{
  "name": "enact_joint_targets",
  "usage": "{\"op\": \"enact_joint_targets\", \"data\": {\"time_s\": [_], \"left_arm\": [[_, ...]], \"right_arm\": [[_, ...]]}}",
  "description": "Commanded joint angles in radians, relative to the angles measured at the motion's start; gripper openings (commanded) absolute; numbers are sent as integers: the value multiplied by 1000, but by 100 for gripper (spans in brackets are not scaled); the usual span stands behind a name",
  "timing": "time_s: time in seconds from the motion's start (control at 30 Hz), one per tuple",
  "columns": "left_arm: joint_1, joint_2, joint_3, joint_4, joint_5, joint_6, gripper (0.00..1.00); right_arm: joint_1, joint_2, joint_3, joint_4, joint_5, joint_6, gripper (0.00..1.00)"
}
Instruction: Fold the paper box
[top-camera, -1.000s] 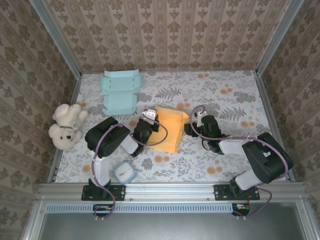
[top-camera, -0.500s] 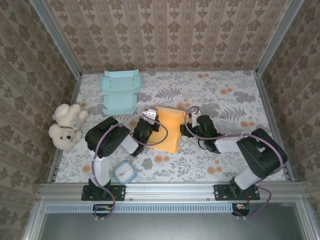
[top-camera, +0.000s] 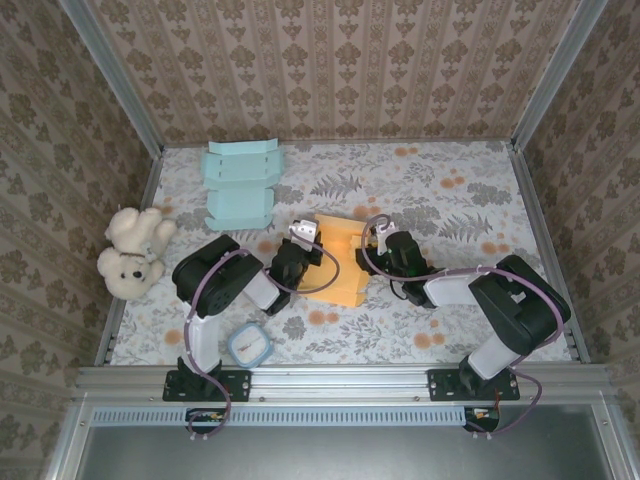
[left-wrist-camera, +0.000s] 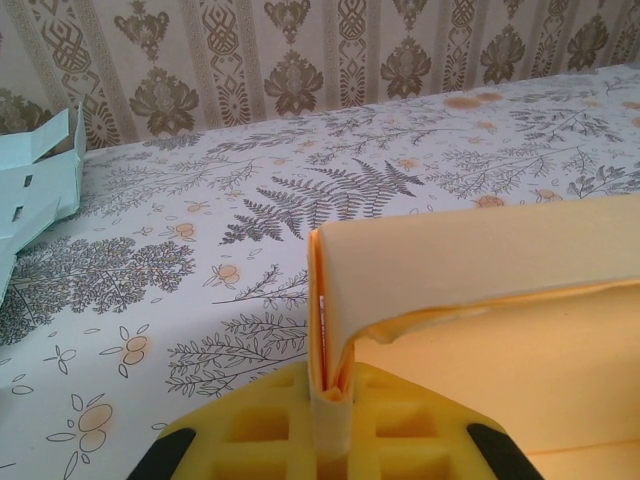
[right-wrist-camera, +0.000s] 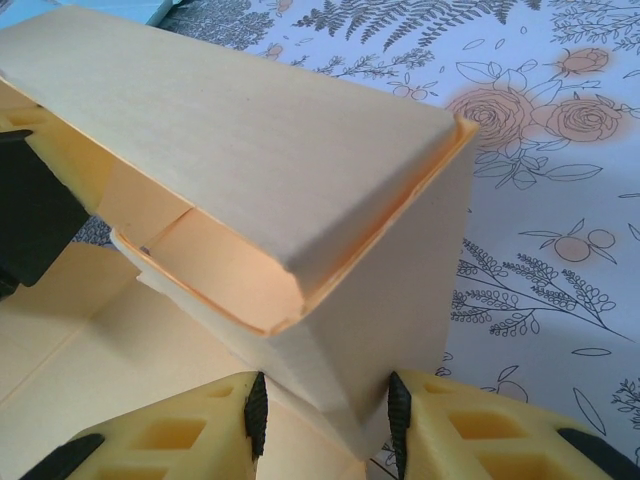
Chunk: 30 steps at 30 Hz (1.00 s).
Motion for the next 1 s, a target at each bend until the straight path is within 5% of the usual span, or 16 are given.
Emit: {"op": "enact_joint_targets", "data": {"time_s": [0.0, 0.97], "left_arm": [[-24, 0, 7, -17, 57, 7, 0], [-76, -60, -11, -107, -88, -192, 0]], "right_arm": [[9, -17, 44, 40, 18, -16, 39], [67, 123, 113, 40, 507, -23, 37]]}}
